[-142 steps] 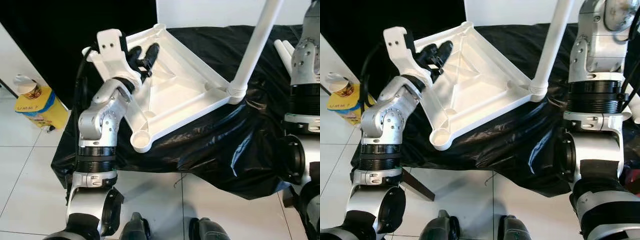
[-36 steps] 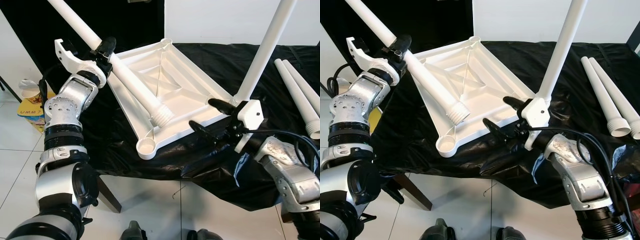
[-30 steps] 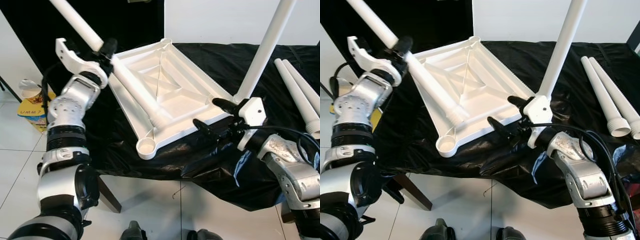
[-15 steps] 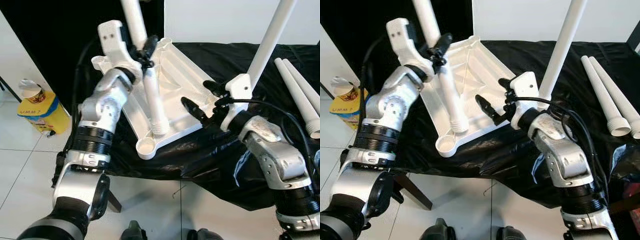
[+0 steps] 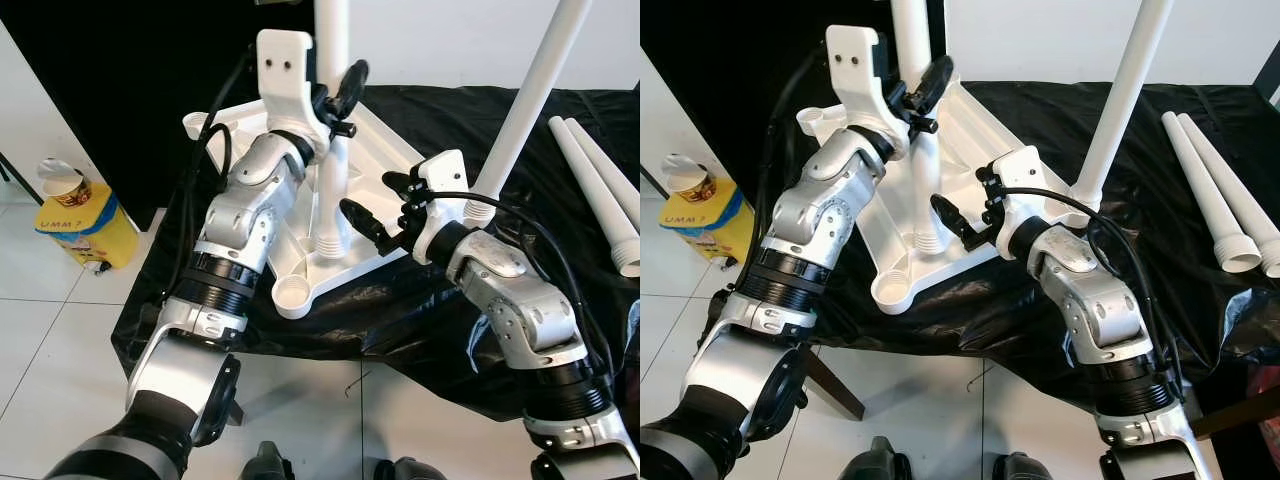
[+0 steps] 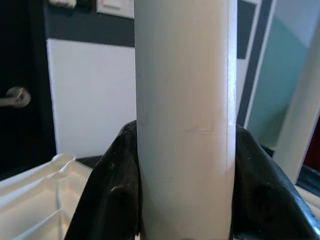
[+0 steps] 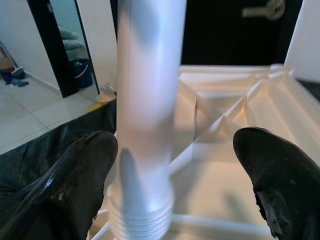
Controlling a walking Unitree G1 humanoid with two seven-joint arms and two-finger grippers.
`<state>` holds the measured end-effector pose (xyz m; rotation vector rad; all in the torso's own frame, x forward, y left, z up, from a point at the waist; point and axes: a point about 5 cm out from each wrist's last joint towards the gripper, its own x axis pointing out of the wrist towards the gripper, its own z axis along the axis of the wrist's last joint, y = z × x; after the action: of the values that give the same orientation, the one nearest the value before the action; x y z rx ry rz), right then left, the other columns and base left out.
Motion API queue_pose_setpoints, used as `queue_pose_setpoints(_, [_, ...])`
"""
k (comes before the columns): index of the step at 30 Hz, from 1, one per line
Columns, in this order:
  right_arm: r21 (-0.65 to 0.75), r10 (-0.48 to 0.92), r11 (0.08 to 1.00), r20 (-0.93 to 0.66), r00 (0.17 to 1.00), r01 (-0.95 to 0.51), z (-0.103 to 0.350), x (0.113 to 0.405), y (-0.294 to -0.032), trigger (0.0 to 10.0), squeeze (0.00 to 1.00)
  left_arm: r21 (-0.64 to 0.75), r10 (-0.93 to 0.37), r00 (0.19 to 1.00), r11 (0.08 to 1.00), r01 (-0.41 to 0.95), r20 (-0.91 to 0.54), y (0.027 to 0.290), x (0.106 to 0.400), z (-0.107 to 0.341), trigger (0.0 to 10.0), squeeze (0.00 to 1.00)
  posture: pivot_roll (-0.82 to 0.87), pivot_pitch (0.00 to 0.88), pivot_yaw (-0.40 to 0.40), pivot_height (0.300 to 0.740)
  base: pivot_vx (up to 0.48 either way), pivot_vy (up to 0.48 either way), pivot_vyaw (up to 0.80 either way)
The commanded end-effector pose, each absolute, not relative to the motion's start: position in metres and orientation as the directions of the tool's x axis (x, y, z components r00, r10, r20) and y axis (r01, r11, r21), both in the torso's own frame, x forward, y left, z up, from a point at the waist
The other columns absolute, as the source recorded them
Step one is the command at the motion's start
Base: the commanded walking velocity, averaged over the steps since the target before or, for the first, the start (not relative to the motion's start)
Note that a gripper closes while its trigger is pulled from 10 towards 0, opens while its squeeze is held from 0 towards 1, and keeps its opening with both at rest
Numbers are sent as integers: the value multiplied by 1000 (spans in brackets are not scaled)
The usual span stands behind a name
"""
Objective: Building children table
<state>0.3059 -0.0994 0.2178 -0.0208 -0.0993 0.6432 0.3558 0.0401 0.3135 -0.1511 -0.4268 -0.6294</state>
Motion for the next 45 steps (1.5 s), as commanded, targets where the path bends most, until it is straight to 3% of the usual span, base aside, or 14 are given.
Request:
queue_pose_setpoints(1, [-28, 600, 800, 71, 797, -600, 216, 309, -95, 10000, 0, 105, -644, 597, 717, 689, 479, 26, 343, 329, 10000, 0, 12, 26, 16, 740, 0, 0, 0])
queue_pose_setpoints(5, [-6, 585, 811, 63, 809, -585, 212, 316, -90, 10000, 0, 128, -662, 553, 692, 711, 506, 9, 332, 336, 10000, 0, 14, 26, 16, 740, 0, 0, 0])
queue_pose_setpoints(20, [-13, 522, 851, 129, 843, -525, 225, 335, -84, 10000, 0, 135, -690, 502, 648, 750, 522, -14, 318, 339, 10000, 0, 28, 37, 19, 740, 0, 0, 0])
queue_pose_setpoints(21, [-12, 513, 856, 136, 848, -516, 227, 337, -85, 5137, 0, 137, -691, 501, 647, 750, 521, -16, 317, 339, 10000, 0, 29, 39, 19, 740, 0, 0, 0])
queue_pose_setpoints(24, [-11, 507, 860, 139, 851, -511, 227, 338, -86, 5137, 0, 137, -691, 501, 647, 750, 521, -17, 317, 339, 10000, 0, 29, 39, 19, 740, 0, 0, 0])
queue_pose_setpoints(25, [-10, 501, 863, 143, 854, -504, 227, 338, -87, 314, 0, 139, -693, 499, 645, 751, 521, -17, 316, 339, 10000, 0, 28, 43, 20, 740, 0, 0, 0])
queue_pose_setpoints(45, [12, 457, 886, 144, 878, -463, 222, 337, -94, 0, 0, 150, -698, 487, 639, 755, 524, -20, 309, 341, 10000, 0, 44, 63, 12, 740, 0, 0, 0])
